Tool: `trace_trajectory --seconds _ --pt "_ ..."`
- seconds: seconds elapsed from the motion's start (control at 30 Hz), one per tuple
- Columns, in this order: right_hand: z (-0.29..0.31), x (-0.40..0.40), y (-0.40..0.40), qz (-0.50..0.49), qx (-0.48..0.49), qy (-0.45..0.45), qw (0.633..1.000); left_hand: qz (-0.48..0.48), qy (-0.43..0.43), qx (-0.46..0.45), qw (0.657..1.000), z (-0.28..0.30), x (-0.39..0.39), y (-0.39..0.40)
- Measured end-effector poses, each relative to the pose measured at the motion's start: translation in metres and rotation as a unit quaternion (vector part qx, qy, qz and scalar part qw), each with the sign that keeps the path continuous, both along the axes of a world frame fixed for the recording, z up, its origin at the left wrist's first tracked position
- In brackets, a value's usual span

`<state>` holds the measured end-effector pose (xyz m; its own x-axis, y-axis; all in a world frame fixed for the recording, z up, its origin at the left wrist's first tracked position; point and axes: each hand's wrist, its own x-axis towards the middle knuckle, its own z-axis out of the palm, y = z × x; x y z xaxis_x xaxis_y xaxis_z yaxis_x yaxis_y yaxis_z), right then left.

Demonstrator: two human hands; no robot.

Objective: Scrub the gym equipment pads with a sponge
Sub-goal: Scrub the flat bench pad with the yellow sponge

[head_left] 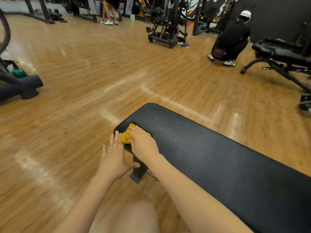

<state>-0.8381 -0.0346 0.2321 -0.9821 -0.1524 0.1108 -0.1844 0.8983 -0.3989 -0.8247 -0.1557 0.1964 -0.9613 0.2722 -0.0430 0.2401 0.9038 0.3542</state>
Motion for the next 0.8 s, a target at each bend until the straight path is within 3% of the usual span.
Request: trace_trajectory --seconds 0.3,0.43,0.53,0.6,0.7,0.8 --pt "0.015 0.073 0.039 -0.067 0.009 -0.054 0.996 -0.022 -0.050 -0.129 0.990 0.036 0.002 -0.002" --pt "0.006 0.130 0.079 -0.159 -0.011 -0.059 0.986 -0.086 -0.024 -0.179 0.980 0.057 0.012 0.019" --pt "-0.005 0.142 0.086 -0.196 -0.006 -0.030 0.980 -0.170 0.010 -0.167 0.971 0.046 0.034 0.047" --pt "-0.011 0.139 0.084 -0.197 0.043 0.050 0.978 -0.213 0.053 -0.165 0.962 0.026 0.046 0.065" --pt "-0.023 0.143 0.084 -0.195 0.093 0.098 0.972 -0.225 0.119 -0.100 0.962 -0.006 0.048 0.076" --pt "-0.031 0.166 0.097 -0.200 0.079 0.098 0.972 -0.220 0.125 -0.079 0.964 -0.016 0.051 0.075"
